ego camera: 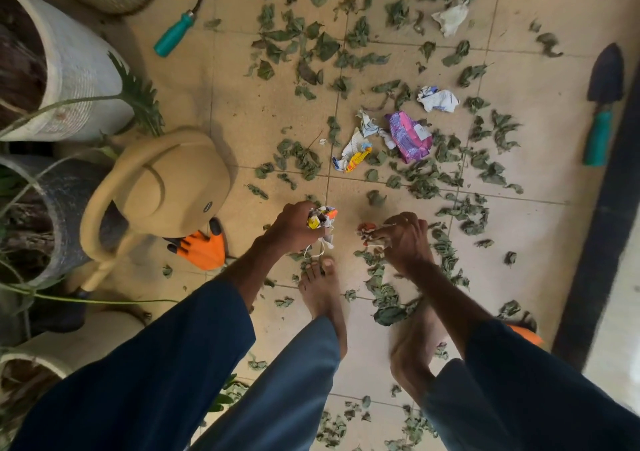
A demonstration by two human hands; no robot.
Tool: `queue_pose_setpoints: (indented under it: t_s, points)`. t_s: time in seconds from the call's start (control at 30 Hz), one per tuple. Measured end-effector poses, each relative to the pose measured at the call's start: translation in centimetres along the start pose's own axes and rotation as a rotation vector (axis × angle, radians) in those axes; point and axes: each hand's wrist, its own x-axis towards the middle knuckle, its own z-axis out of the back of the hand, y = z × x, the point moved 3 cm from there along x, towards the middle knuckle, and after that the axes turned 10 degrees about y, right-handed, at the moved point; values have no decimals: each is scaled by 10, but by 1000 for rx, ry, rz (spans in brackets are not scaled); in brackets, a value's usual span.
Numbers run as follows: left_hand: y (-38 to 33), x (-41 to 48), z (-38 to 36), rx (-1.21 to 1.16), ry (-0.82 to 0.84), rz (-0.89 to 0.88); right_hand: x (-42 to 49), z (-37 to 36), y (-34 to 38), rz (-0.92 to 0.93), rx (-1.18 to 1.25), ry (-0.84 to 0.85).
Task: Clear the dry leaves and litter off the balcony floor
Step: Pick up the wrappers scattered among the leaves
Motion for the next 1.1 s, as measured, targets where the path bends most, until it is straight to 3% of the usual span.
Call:
queue_pose_setpoints:
  t_s: [0.2,0.6,0.77,0.9,1.03,1.1]
  points:
    - [-6,2,3,-29,-9,-42,2,7,-6,63,126,141]
    - [-35,18,33,42,-125,-116,24,65,-9,67,333,-151]
    - [-50,32,48,93,-161,-153,56,91,-28,-32,313,-111]
    - [-58,44,54,69,-156,-175,75,122,-32,-29,362,-213]
    - [-68,58,58,80,-171,-183,98,141,-28,60,248,-329]
    - [-71,69,58,84,-165,-168,116,140,-33,-6,156,-263]
